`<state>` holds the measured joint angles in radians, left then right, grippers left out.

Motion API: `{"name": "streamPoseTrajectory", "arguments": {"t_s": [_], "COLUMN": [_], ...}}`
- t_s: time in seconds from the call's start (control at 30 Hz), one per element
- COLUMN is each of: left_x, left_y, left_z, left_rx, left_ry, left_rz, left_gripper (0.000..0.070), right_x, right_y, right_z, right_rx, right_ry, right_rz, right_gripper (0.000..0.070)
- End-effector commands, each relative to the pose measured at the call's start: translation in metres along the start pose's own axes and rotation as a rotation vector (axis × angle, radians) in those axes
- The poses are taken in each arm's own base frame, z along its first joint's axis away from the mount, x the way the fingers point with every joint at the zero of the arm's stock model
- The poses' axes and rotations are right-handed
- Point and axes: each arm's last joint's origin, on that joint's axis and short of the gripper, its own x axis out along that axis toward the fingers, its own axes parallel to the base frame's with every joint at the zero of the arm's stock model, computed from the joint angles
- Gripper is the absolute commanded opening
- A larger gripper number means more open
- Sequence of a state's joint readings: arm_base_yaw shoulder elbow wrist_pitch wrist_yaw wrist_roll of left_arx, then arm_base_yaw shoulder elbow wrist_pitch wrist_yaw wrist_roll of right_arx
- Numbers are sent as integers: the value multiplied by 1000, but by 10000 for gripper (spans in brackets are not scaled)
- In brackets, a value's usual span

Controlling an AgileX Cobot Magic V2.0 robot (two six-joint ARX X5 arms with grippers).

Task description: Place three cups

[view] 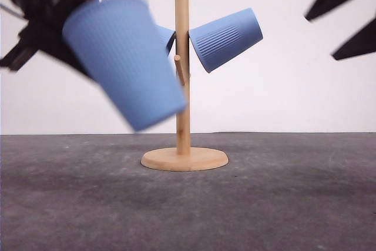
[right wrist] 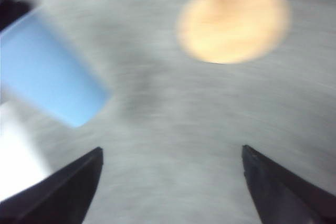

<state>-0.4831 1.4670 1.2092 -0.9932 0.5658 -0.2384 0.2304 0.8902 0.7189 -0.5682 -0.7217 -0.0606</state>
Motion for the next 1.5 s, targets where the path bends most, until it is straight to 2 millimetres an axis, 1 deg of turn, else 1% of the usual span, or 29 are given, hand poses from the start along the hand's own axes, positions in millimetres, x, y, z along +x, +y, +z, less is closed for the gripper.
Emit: {"name": "streamPoseTrajectory", "arguments": {"t_s": [0.0, 0.17, 0.23, 0.43, 0.7, 0.9, 0.97, 1.1, 1.2, 1.27, 1.33, 1.47], "left_x": [-7, -18, -17, -9, 1, 6, 7, 8, 8, 8, 8, 8], "left_y": [-9, -23, -27, -40, -61, -72, -74, -77, -77, -77, -77, -77], "left_z": [6, 9, 9, 5, 5, 5, 5, 4, 4, 4, 4, 4], "left_rx": [67, 95, 105, 140, 174, 195, 202, 211, 211, 211, 211, 211], "left_ry": [-5, -2, 13, 40, 28, 13, 13, 16, 16, 16, 16, 16], "left_rz": [-44, -178, -224, -243, -281, -307, -312, -316, -315, -315, -315, -315], "left_gripper": [1, 1, 2, 2, 2, 2, 2, 2, 2, 2, 2, 2], "right_x": [3, 13, 17, 24, 32, 35, 36, 37, 38, 38, 38, 38], "right_y": [6, 23, 29, 43, 54, 59, 60, 62, 61, 61, 61, 61], "right_z": [3, 5, 6, 8, 4, 3, 2, 2, 2, 2, 2, 2], "right_rx": [-65, -165, -197, -268, -294, -302, -295, -292, -289, -286, -285, -285], "right_ry": [-1, 7, 5, -2, 35, 51, 55, 64, 65, 66, 66, 66], "right_rz": [57, 176, 205, 263, 302, 289, 292, 297, 279, 279, 279, 281], "right_gripper": [587, 696, 700, 700, 700, 700, 678, 534, 477, 426, 399, 379]}}
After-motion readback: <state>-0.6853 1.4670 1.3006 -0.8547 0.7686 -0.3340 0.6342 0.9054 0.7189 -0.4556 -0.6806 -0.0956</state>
